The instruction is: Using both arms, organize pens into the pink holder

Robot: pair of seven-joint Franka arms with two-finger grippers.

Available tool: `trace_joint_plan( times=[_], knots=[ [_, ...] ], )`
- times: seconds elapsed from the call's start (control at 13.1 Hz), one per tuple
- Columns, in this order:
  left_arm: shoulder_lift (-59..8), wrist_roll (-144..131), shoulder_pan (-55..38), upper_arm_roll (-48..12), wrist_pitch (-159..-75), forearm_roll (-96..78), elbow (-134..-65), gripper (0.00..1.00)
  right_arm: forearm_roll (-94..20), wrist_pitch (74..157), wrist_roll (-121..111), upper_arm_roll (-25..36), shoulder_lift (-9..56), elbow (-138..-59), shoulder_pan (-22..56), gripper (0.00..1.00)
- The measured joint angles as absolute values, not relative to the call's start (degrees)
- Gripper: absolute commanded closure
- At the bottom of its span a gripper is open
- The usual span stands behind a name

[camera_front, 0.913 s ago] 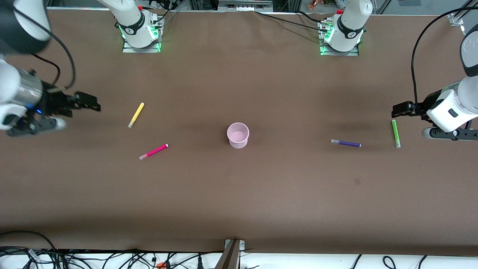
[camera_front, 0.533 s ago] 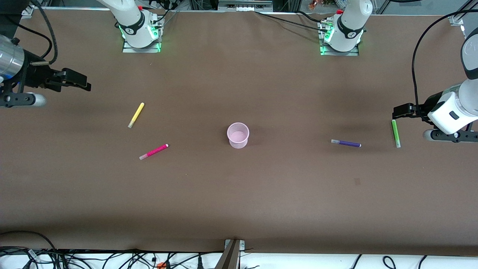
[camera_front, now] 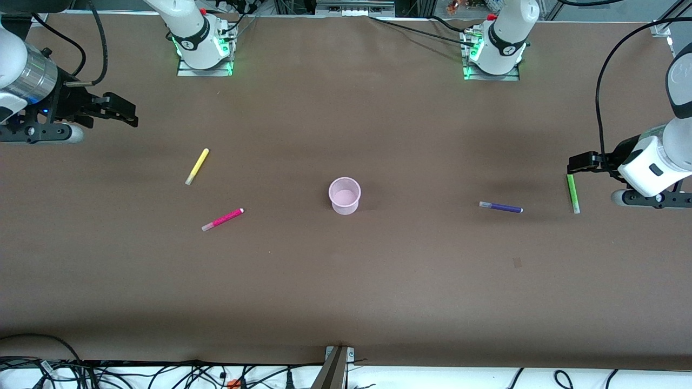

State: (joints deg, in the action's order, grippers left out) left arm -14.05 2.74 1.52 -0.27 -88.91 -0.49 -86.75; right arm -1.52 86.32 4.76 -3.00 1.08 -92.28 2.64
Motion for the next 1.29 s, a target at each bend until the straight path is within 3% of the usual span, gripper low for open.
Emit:
trace_joint_plan(
  times=[0.46,0.91,1.29],
  knots=[
    [-14.72,2.82,2.74,-0.19,-88.89,-0.49,-86.74,0.0,1.39,87.96,5.4,-3.63,2.45,-92.08,2.56,0.0],
    [-14.73,2.46,2.8,-0.33,-88.26,-0.55,-86.74,0.0,1.35,88.26,33.3,-4.74,5.67,-92.32,5.54,0.0],
    [-15.86,-16.79,4.01,-0.16,-90.53,-4.96,-86.79,0.0,1.17,100.81,52.47,-4.83,15.77,-93.47,8.5,0.0]
  ],
)
